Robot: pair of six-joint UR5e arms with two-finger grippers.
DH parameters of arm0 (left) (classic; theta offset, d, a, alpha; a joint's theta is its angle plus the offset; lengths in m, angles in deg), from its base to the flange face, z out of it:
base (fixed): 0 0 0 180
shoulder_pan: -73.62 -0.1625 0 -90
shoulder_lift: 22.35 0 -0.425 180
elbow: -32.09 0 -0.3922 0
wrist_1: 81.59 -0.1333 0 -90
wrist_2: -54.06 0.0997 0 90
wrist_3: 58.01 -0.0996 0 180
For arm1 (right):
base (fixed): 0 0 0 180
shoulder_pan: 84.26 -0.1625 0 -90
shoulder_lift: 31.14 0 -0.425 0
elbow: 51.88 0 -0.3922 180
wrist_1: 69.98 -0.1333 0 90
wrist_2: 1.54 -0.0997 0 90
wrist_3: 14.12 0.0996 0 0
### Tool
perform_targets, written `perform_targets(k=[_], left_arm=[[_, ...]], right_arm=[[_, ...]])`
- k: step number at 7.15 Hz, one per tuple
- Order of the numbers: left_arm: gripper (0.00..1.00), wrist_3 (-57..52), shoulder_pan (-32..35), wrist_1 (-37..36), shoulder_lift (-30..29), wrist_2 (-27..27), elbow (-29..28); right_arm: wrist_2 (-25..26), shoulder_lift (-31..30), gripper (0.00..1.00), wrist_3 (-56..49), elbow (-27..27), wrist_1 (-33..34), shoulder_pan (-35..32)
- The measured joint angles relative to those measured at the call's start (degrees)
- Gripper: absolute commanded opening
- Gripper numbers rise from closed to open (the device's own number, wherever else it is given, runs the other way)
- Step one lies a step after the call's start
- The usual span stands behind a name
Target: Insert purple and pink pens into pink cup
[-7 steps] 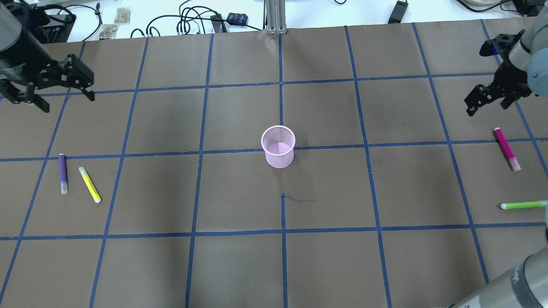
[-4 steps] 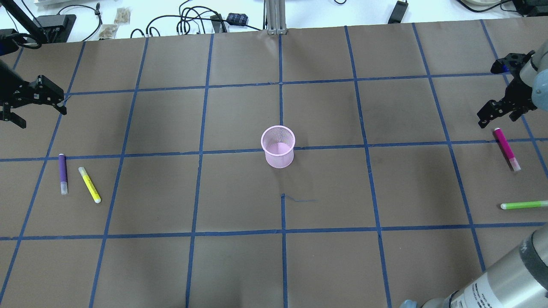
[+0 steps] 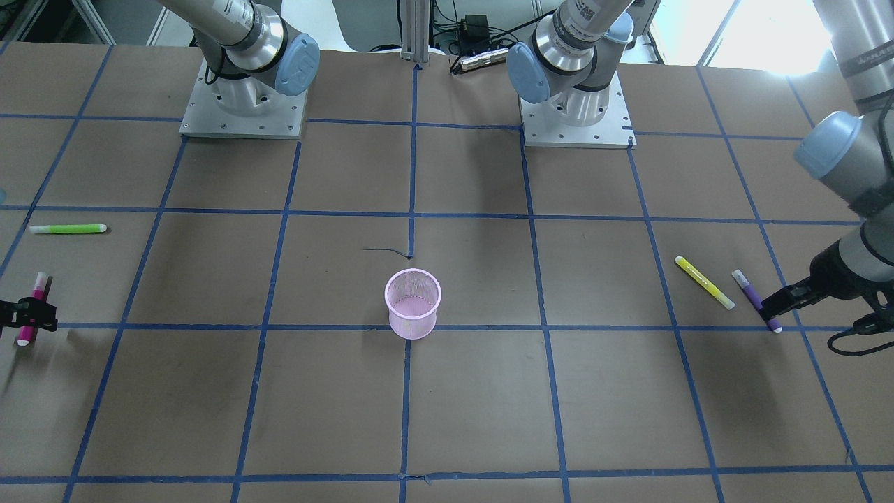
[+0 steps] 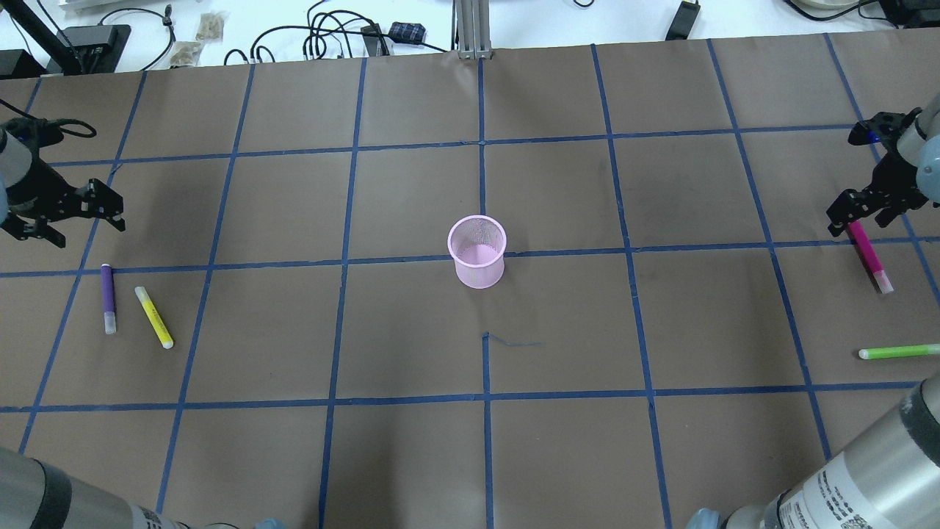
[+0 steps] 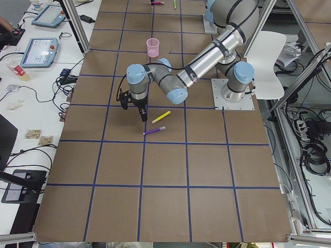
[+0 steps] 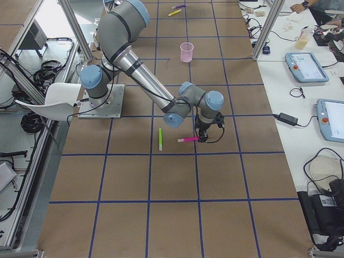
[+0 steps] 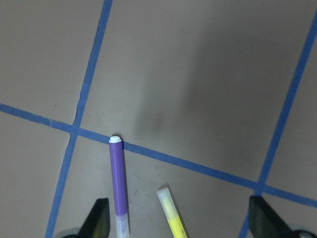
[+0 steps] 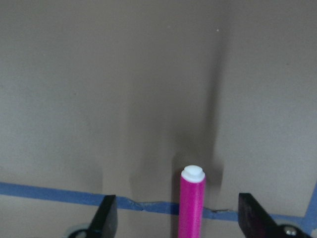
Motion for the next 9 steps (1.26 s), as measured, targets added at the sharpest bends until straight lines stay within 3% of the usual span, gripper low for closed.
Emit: perform_targets(k=[1,2,3,4,5,6,7,8,9], left_arm=[[0.94,-0.8,-0.6,-3.5,-2.3,1.0,1.1],[0.93,-1.1,-1.4,-5.6,-4.4,1.4,1.5],[0.83,-1.1,-2.2,-6.6,-6.1,1.5,1.6],[0.72,-0.9,-2.7,-7.1,-7.1,1.5,1.7],[0.40,-0.8,-2.9,-7.3,-7.6,1.4,1.7],[0.27,-0.8,-3.0,-7.3,-7.7,1.3,1.7],[0.12,-0.8,-3.0,-7.3,-7.7,1.2,1.7],[0.03,-0.8,-3.1,-7.4,-7.7,1.1,1.7],[0.00,-0.9,-3.1,-7.4,-7.7,0.8,1.7]], right_arm=[[0.0,0.3,0.70,0.0,0.0,0.0,0.1],[0.1,0.5,0.53,0.1,-0.1,0.0,0.1],[0.1,0.6,0.41,0.2,-0.1,0.0,0.2],[0.1,0.6,0.37,0.4,-0.1,0.0,0.2],[0.1,0.7,0.34,0.4,-0.1,0.0,0.2],[0.1,0.8,0.27,0.3,-0.1,0.0,0.2],[0.1,1.0,0.12,0.3,-0.2,0.0,0.2],[0.0,1.4,0.00,0.3,-0.7,-0.1,0.2],[0.1,1.6,0.00,0.4,-1.4,-0.3,0.1]])
